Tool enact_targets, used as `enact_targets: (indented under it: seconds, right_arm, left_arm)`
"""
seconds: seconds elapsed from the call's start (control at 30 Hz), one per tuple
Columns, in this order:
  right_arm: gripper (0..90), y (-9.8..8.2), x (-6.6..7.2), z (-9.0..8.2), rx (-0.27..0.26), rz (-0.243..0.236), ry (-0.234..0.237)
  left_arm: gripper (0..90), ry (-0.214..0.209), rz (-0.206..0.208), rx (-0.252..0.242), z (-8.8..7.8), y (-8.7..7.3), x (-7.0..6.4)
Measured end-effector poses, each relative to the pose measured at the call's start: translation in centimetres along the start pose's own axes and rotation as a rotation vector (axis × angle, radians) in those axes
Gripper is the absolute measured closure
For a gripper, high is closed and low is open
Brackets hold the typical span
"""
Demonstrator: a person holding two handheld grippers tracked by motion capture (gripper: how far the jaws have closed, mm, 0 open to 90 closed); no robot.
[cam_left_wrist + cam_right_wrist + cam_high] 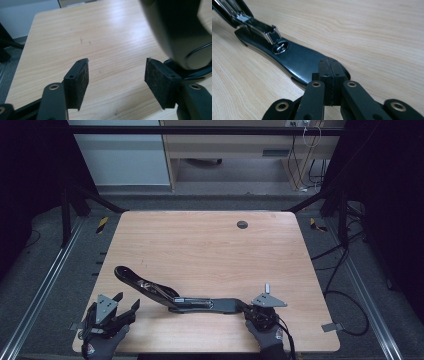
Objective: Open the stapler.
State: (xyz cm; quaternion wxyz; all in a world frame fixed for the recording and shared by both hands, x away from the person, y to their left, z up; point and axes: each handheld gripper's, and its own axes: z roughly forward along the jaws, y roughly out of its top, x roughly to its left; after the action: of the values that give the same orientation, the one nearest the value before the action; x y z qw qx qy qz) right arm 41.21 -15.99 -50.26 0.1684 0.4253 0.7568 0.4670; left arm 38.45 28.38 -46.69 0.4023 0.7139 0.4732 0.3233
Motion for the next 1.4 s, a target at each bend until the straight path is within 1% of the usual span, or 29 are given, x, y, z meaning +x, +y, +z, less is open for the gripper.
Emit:
enact_targets:
  seconds: [0.1, 0.17, 0.23, 0.27, 0.3, 0.33, 0.37, 0.4, 0.5, 0.7, 0.77, 0.8, 0.83, 0.87, 0.9, 0.93, 1.0, 1.03, 1.07, 1.1, 1.17, 1.2, 1.23, 1.3, 1.4]
  right_arm:
    - [90.0, 0.4, -0.4, -0.7, -0.017, 0.007, -0.002]
    - [85.5, 0.8, -0.9, -1.3, -0.029, 0.014, -0.009]
    - [84.2, 1.2, -1.5, -1.9, -0.031, 0.020, -0.007]
    - [83.1, 1.5, -1.8, -2.2, -0.024, 0.019, -0.021]
    - [81.6, 1.7, -2.2, -2.6, -0.020, 0.018, -0.034]
    - [79.8, 2.0, -2.9, -3.1, -0.015, 0.025, -0.045]
    - [78.8, 2.1, -3.1, -3.2, -0.010, 0.029, -0.052]
    - [77.7, 2.4, -3.7, -3.5, 0.004, 0.034, -0.075]
    - [75.3, 3.0, -4.9, -4.3, 0.022, 0.045, -0.116]
    - [72.1, 4.1, -6.6, -4.8, 0.056, 0.044, -0.180]
    - [70.9, 4.4, -6.9, -4.8, 0.065, 0.053, -0.191]
    - [71.0, 4.5, -7.0, -4.8, 0.075, 0.053, -0.196]
    - [71.4, 4.5, -6.9, -4.7, 0.072, 0.059, -0.190]
    - [72.5, 4.7, -6.6, -4.7, 0.065, 0.053, -0.184]
    - [72.9, 4.7, -6.2, -4.6, 0.065, 0.047, -0.177]
    - [73.2, 4.9, -5.6, -4.4, 0.061, 0.031, -0.163]
    - [75.0, 5.0, -4.5, -4.1, 0.057, 0.011, -0.145]
    - [75.9, 5.0, -4.4, -3.9, 0.054, 0.009, -0.142]
    - [76.4, 4.9, -4.3, -3.7, 0.048, 0.010, -0.148]
    - [76.8, 4.8, -4.3, -3.6, 0.046, 0.009, -0.154]
    - [76.7, 4.5, -4.6, -3.3, 0.047, 0.027, -0.163]
    - [76.3, 4.5, -4.8, -3.2, 0.050, 0.026, -0.167]
    - [76.1, 4.5, -4.9, -3.0, 0.057, 0.034, -0.175]
    - [75.7, 4.6, -5.4, -2.9, 0.063, 0.040, -0.192]
    - [74.2, 5.0, -6.3, -2.9, 0.069, 0.055, -0.214]
  left_arm:
    - [38.3, 0.032, -0.004, 0.026, 0.8, -0.6, 0.1]
    - [39.2, 0.035, -0.004, 0.038, 1.1, -0.9, 0.1]
    - [40.1, 0.052, 0.004, 0.044, 1.4, -1.0, 0.2]
    - [40.5, 0.048, 0.000, 0.044, 1.5, -1.0, 0.2]
    - [40.6, 0.053, 0.001, 0.045, 1.5, -1.1, 0.3]
    - [41.4, 0.053, -0.001, 0.045, 1.5, -1.1, 0.3]
    - [41.7, 0.052, -0.001, 0.051, 1.6, -1.1, 0.4]
    - [41.7, 0.055, 0.000, 0.050, 1.7, -1.1, 0.4]
    - [42.6, 0.064, 0.000, 0.049, 1.8, -1.2, 0.5]
    - [43.8, 0.068, -0.007, 0.046, 1.8, -1.3, 0.6]
    - [43.9, 0.059, -0.009, 0.043, 1.9, -1.2, 0.7]
    - [43.0, 0.036, -0.014, 0.034, 2.0, -0.9, 0.7]
    - [41.5, -0.028, -0.024, 0.002, 2.1, -0.3, 0.8]
    - [42.4, -0.030, -0.011, -0.019, 2.0, 0.0, 0.5]
    - [44.3, -0.018, 0.030, -0.037, 1.9, 0.3, 0.1]
    - [45.1, -0.023, 0.047, -0.029, 2.1, 0.5, -0.1]
    - [44.6, -0.012, 0.040, 0.001, 2.5, 0.2, -0.2]
    - [44.7, -0.002, 0.028, 0.018, 2.6, 0.0, 0.0]
    - [45.2, 0.013, 0.014, 0.021, 2.6, -0.2, 0.2]
    - [45.6, 0.024, -0.007, 0.024, 2.5, -0.3, 0.7]
    - [46.0, 0.042, -0.040, 0.025, 2.4, -0.4, 1.4]
    - [46.1, 0.042, -0.058, 0.027, 2.4, -0.5, 1.7]
    - [46.2, 0.039, -0.069, 0.031, 2.5, -0.6, 1.9]
    - [45.8, 0.037, -0.066, 0.049, 2.8, -0.8, 1.9]
    - [45.2, 0.030, -0.057, 0.059, 3.0, -0.9, 1.7]
